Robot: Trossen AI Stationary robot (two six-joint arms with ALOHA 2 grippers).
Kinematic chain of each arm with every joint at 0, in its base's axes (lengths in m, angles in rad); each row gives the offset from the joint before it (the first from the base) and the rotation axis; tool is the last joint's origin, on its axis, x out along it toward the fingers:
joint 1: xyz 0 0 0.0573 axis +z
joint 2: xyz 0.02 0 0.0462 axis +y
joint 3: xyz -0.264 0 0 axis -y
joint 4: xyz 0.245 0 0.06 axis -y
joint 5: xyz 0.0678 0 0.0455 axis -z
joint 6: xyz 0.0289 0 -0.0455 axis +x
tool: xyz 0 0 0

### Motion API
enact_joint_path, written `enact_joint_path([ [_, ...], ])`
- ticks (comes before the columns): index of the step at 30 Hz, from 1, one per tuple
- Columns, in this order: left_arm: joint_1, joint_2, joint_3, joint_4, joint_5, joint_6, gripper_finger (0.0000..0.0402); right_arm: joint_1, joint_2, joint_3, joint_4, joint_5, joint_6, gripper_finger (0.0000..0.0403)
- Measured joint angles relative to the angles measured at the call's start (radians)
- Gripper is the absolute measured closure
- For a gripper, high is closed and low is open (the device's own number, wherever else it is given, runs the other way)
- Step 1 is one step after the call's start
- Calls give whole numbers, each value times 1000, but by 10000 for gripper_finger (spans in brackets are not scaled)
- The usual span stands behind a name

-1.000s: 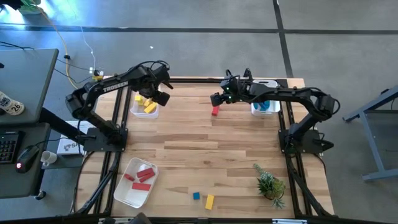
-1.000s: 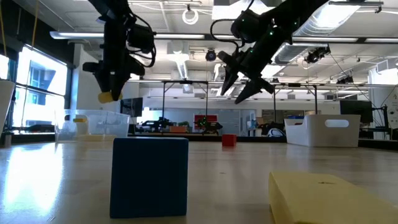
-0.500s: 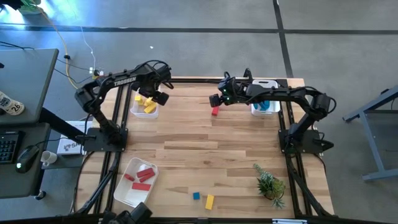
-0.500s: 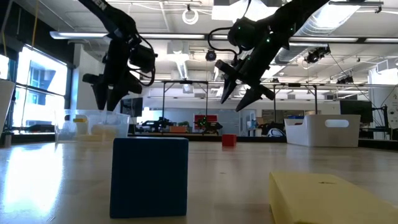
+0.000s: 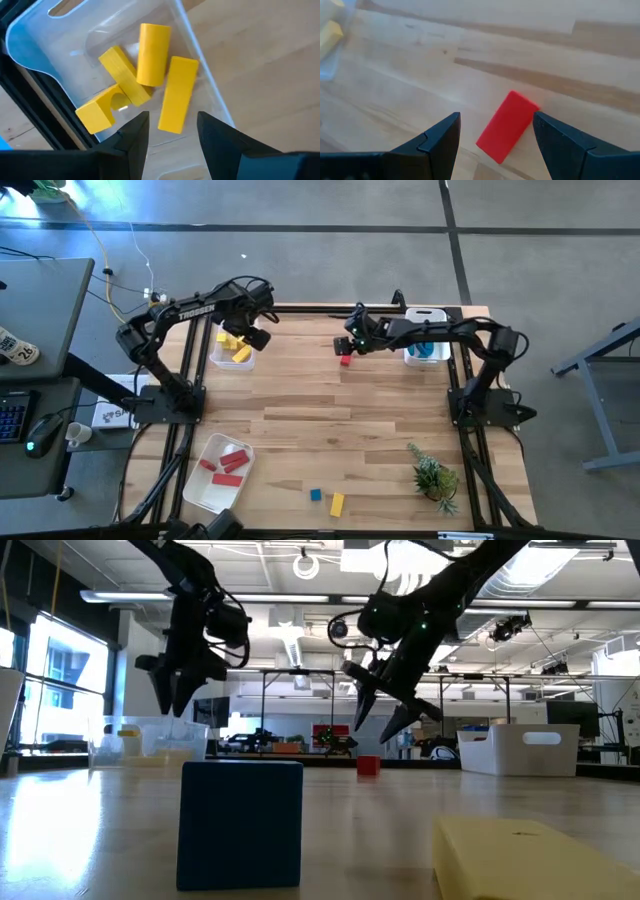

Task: Sort & place blocks by color
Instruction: Put the red block into the bottom white bin

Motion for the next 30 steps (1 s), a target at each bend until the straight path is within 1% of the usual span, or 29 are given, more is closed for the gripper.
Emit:
enact_joint_path([
  [3,-10,-29,0,4,46,2,248,0,27,0,2,-8,12,167],
  [6,-16,-58,3,5,108,39,248,0,49,0,6,-17,35,167],
  [8,-18,-69,13,8,130,59,249,0,60,0,9,-20,37,167],
  [16,-18,-87,53,9,145,61,249,-6,108,0,33,-15,63,167],
  [20,-20,-87,53,10,154,61,249,-9,135,1,36,-41,59,173],
  [23,-24,-87,53,12,155,61,249,-10,140,2,37,-58,35,203],
  [26,-26,-87,53,12,155,60,248,-9,140,2,36,-65,-1,257],
  [28,-27,-87,53,12,158,60,248,-9,140,2,56,-97,-28,293],
  [30,-27,-87,53,13,158,60,248,-6,140,3,59,-116,-57,298],
])
